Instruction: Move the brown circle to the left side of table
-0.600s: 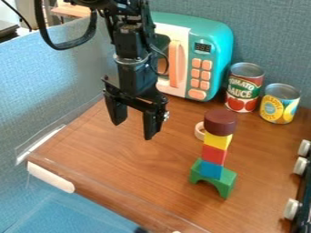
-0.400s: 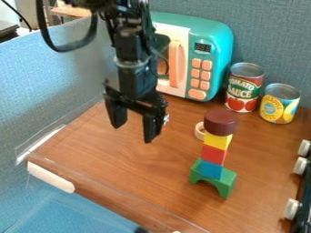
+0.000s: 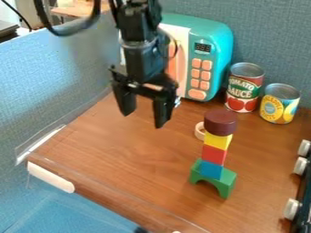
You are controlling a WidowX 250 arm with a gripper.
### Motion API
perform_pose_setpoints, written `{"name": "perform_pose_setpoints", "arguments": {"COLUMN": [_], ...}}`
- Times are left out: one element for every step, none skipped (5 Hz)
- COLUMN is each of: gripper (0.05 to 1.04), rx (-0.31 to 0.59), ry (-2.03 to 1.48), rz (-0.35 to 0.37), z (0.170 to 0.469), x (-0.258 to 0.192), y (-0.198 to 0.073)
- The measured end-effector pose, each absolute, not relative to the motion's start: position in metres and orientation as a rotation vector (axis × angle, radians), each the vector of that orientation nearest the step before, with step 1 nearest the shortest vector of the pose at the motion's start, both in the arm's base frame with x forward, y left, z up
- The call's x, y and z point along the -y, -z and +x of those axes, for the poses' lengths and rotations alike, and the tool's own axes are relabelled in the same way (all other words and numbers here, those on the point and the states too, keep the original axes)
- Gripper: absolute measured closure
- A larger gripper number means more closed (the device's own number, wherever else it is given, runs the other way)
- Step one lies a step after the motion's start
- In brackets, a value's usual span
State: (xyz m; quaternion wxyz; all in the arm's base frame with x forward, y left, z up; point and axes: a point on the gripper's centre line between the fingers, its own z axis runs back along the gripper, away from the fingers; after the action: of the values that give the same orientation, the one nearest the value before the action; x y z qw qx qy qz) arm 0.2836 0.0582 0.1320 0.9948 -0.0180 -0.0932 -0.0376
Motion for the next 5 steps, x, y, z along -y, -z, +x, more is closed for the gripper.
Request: {"name": "perform_pose_setpoints", "arguments": {"gripper": [0.083,0.083,0.083,0.083,0.083], "rx": [0.201,0.239,0.268,0.250,0.227], "ry": [0.090,0.119,0.177,0.189,0.166], "rz": [-0.039,-0.065,-0.056,-0.037,-0.061], "z": [0.290,0.303,0.313,0.318,0.317], "x": [-0.057,-0.039,-0.019,-0.005,0.005], "y": [-0.146,-0.169,-0.192,-0.193,-0.189]}}
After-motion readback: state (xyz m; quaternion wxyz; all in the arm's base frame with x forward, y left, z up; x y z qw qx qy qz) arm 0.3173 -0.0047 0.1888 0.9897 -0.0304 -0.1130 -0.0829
